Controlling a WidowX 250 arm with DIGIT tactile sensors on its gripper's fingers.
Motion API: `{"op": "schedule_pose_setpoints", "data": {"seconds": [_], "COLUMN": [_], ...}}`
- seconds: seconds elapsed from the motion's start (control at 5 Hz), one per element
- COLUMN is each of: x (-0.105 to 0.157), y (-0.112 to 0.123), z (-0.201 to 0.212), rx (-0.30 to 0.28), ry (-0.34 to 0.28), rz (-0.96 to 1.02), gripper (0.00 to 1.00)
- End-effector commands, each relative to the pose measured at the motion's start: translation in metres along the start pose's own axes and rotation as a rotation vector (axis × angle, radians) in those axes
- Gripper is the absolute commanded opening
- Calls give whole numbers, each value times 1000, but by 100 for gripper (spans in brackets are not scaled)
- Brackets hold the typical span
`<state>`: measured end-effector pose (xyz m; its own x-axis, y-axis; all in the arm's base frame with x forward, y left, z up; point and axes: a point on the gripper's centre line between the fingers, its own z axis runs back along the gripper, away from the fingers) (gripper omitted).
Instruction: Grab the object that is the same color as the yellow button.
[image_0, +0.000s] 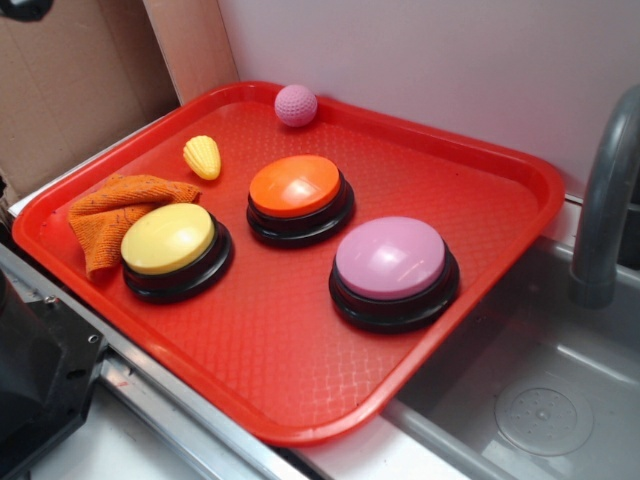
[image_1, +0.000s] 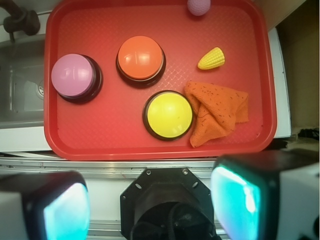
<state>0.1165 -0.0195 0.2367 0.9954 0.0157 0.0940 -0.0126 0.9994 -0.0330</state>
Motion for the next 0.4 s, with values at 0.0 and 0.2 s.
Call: {"op": "schedule_pose_setpoints", "data": {"seconds": [0.0,0.2], "x": [0,17], "y": [0,15], "z": [0,-12], "rx": [0,-24], "ry": [0,-30], "rz": [0,148], "gripper": [100,100]}}
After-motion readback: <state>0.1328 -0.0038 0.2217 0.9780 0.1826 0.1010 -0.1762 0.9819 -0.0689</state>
